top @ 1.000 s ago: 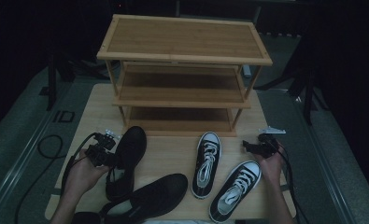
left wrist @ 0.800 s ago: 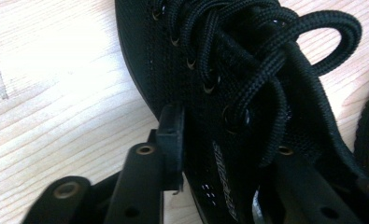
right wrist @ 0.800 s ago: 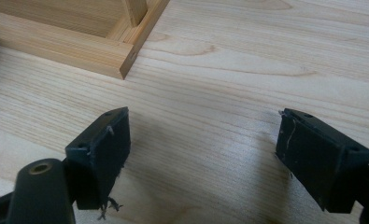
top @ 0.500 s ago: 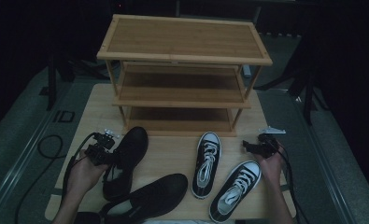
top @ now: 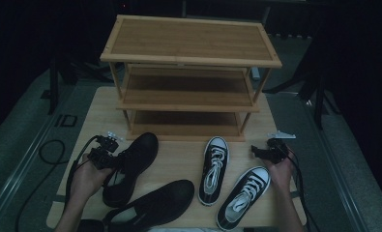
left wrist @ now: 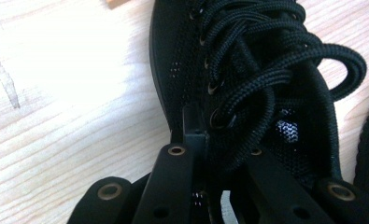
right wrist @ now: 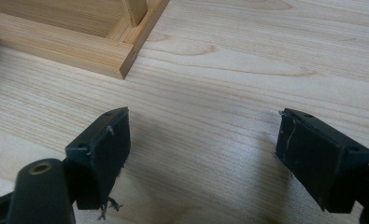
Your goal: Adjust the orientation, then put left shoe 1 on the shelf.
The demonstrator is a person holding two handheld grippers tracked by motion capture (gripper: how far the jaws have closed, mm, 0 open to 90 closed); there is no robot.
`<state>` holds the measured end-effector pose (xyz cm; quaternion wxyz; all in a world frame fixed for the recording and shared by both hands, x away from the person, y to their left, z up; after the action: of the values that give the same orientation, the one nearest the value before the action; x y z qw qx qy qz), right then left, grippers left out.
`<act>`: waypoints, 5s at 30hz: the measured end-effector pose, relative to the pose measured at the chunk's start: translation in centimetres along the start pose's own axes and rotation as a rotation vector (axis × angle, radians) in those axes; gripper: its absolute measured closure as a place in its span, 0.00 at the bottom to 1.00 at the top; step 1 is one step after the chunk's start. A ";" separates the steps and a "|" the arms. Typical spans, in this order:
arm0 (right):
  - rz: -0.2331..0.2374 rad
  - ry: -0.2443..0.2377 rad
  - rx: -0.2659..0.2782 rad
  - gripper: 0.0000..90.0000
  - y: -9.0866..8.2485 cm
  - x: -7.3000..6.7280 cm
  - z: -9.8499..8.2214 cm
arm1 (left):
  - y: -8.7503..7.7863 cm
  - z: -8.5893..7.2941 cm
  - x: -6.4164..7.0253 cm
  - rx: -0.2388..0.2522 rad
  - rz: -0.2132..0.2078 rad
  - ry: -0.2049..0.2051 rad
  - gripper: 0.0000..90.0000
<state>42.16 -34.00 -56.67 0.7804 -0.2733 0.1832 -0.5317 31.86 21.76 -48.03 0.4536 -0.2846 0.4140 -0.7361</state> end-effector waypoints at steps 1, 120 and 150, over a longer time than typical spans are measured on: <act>0.000 0.001 0.000 0.19 0.0 0.0 0.0 | 0.0 0.1 0.1 0.004 0.002 0.005 0.98; 0.001 0.001 0.001 0.20 0.0 0.0 0.0 | 0.7 7.3 2.6 0.268 -0.035 0.040 0.67; 0.000 0.000 0.000 0.20 0.0 0.0 0.0 | 1.6 -3.3 1.0 0.186 -0.063 0.065 1.00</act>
<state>42.15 -34.00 -56.66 0.7805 -0.2731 0.1832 -0.5318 29.44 21.61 -51.00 0.4410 -0.2303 0.3493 -0.7940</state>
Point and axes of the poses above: each handheld gripper's, and its own axes: y roughly forward along the jaws, z roughly out of its top, x roughly to its right, the point moved 1 cm from there along y, roughly forward along the jaws, and after that the axes turned 5 degrees about x, right-handed, at the moved point
